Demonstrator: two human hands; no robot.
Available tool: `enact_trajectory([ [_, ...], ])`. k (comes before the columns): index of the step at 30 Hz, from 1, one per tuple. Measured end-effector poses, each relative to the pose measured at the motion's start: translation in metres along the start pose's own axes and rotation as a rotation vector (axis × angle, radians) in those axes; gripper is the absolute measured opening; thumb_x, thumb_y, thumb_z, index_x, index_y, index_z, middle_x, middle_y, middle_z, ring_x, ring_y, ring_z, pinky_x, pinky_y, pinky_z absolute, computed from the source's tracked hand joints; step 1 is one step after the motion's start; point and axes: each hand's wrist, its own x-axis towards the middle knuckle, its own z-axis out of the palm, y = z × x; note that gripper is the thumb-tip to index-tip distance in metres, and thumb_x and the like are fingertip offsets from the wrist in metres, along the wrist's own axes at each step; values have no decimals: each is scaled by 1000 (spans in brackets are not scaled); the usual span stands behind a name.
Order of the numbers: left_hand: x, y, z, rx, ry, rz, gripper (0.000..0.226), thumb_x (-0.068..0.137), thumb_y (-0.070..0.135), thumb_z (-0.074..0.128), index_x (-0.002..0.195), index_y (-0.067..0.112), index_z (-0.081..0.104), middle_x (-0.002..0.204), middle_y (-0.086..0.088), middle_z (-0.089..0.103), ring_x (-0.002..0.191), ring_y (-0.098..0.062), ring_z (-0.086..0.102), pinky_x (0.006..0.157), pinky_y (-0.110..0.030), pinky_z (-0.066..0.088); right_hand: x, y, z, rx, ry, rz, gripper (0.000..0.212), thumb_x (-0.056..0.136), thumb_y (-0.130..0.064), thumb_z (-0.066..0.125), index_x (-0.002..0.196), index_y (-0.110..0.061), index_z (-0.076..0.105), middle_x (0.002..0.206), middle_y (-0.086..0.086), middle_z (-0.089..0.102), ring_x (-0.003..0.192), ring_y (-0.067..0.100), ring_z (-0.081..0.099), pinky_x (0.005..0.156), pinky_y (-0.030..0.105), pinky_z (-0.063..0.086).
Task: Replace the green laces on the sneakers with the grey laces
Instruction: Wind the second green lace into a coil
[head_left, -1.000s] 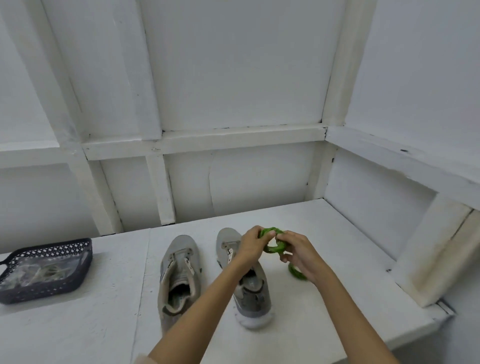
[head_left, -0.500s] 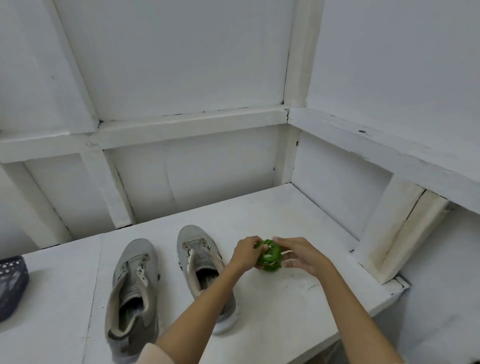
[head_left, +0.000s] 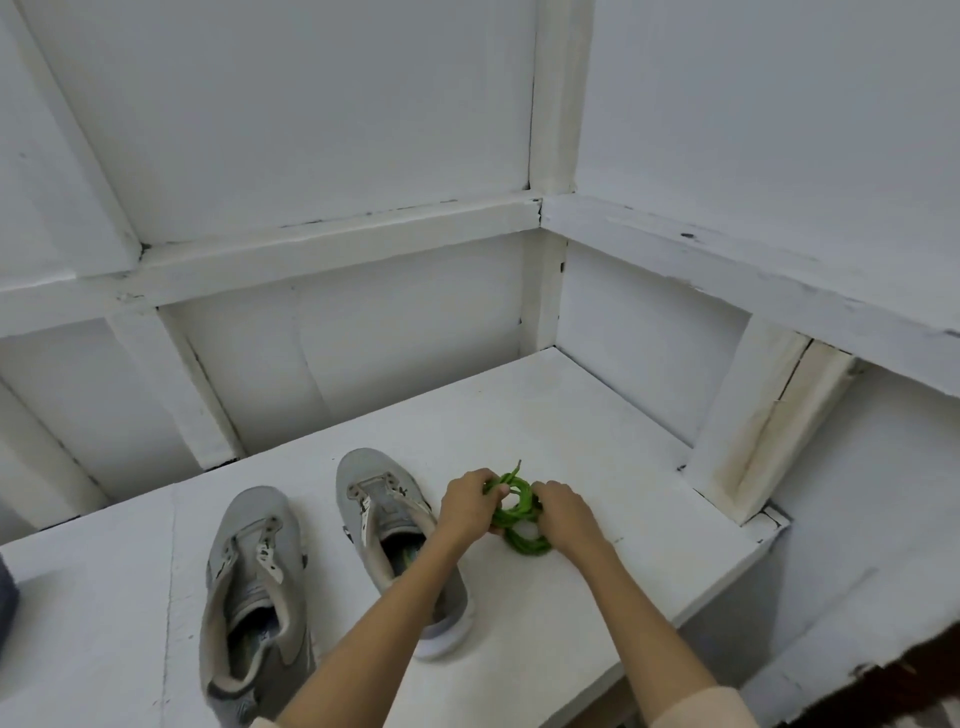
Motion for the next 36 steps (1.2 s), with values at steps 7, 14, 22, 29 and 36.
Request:
enact_trajectory([
  [7, -16, 8, 5, -136, -56, 22, 11, 96, 14, 58, 94, 4, 61, 73, -6, 55, 61, -18, 60, 54, -27, 59, -40, 11, -12, 745, 2, 207, 10, 97, -6, 40, 104, -11, 46, 91, 7, 63, 83, 19, 57, 68, 28, 42],
  [14, -55, 5, 36, -220, -135, 44, 11, 96, 13, 58, 96, 2, 63, 77, -8, 56, 69, -20, 59, 54, -23, 58, -88, 42, -11, 1348, -61, 325, 9, 101, -12, 48, 108, -11, 53, 98, 18, 61, 94, 30, 62, 93, 56, 51],
  [22, -106, 24, 87, -224, -137, 110, 19, 96, 16, 58, 103, 0, 65, 83, -9, 56, 70, -18, 61, 61, -24, 59, -155, 90, -19, 1667, -139, 239, 15, 98, -6, 48, 111, -4, 52, 95, 18, 53, 86, 28, 62, 65, 41, 60],
  [29, -163, 38, 166, -217, -84, 140, 16, 95, 20, 60, 96, 6, 66, 86, -8, 63, 76, -20, 66, 66, -32, 60, -220, 162, -19, 1759, -234, 155, 15, 97, -14, 43, 106, -7, 53, 95, 14, 65, 79, 23, 66, 56, 35, 57],
  [36, -220, -20, 289, -144, -24, -80, 17, 93, 16, 62, 104, 3, 66, 85, -8, 66, 70, -19, 67, 59, -34, 60, -270, 245, 61, 1545, -250, 394, 10, 100, -10, 45, 98, -10, 55, 94, 14, 65, 71, 17, 70, 53, 32, 57],
])
